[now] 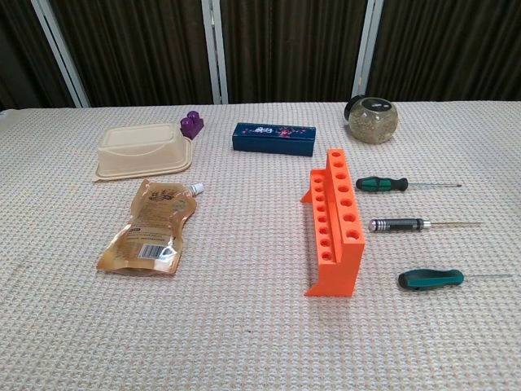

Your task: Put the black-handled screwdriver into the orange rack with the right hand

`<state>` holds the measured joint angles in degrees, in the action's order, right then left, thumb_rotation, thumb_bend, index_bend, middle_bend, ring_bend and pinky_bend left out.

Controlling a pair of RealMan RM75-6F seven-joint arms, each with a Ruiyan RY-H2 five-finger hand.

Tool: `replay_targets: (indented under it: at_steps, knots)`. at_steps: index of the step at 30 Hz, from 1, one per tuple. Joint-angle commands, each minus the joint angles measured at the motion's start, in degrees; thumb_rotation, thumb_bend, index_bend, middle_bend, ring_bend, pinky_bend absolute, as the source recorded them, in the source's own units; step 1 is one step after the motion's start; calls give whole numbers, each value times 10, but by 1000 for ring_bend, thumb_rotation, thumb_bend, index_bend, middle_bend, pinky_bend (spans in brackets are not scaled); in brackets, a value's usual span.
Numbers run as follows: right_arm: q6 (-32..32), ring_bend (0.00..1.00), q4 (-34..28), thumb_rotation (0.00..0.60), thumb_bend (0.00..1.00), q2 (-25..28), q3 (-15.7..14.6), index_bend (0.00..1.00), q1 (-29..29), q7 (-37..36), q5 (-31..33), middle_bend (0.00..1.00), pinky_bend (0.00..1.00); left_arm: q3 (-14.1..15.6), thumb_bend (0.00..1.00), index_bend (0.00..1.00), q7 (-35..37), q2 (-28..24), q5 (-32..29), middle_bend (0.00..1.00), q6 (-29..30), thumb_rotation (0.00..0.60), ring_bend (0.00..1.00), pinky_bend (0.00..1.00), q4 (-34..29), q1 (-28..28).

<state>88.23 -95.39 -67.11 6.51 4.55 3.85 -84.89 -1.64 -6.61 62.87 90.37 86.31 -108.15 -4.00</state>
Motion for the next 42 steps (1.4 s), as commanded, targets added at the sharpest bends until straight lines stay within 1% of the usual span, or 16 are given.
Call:
replay_targets:
  at_steps: [1,5,10,13,16,19,23,25,32,38,42]
  knots:
    - [-2,0,-2,600,120,2,1,294,4,7,-5,106,0,-1,327,192,-2,-2,1,2,-1,600,0,0,-3,-2]
    - [-13,0,-8,600,139,7,5,333,18,21,-17,123,0,-5,329,194,-8,-6,2,2,0,600,0,0,-8,-5]
    - [-51,0,-25,600,160,12,16,364,52,51,-22,134,0,-9,326,201,-13,-13,4,2,1,600,0,0,-18,-10]
    - [-79,0,-32,600,165,12,23,367,75,79,-21,134,0,-11,327,204,-14,-15,4,2,1,600,0,0,-22,-12]
    - [-116,0,-40,600,167,7,31,367,102,113,-7,134,0,-13,327,207,-19,-17,4,1,-2,600,0,0,-23,-15]
    - [-151,0,-42,600,166,-2,39,368,129,162,9,134,0,-15,327,210,-23,-18,-1,1,-10,600,0,0,-23,-20]
    - [-195,0,-36,600,167,-27,52,368,166,251,51,134,0,-20,327,212,-21,-20,-6,2,-17,600,0,0,-22,-28]
    - [-212,0,-35,600,172,-39,56,371,180,279,74,134,0,-22,328,212,-20,-20,-9,2,-20,600,0,0,-20,-31]
    - [-256,0,-14,600,218,-82,64,388,226,348,134,134,0,-28,327,217,-22,-20,-22,1,-32,600,0,0,-13,-41]
    - [-288,0,0,600,272,-122,64,398,268,422,215,134,0,-31,328,217,-22,-23,-29,0,-49,600,0,0,-13,-54]
    - [-301,0,-2,600,273,-135,62,408,287,442,258,134,0,-33,328,217,-20,-23,-30,0,-53,600,0,0,-12,-59]
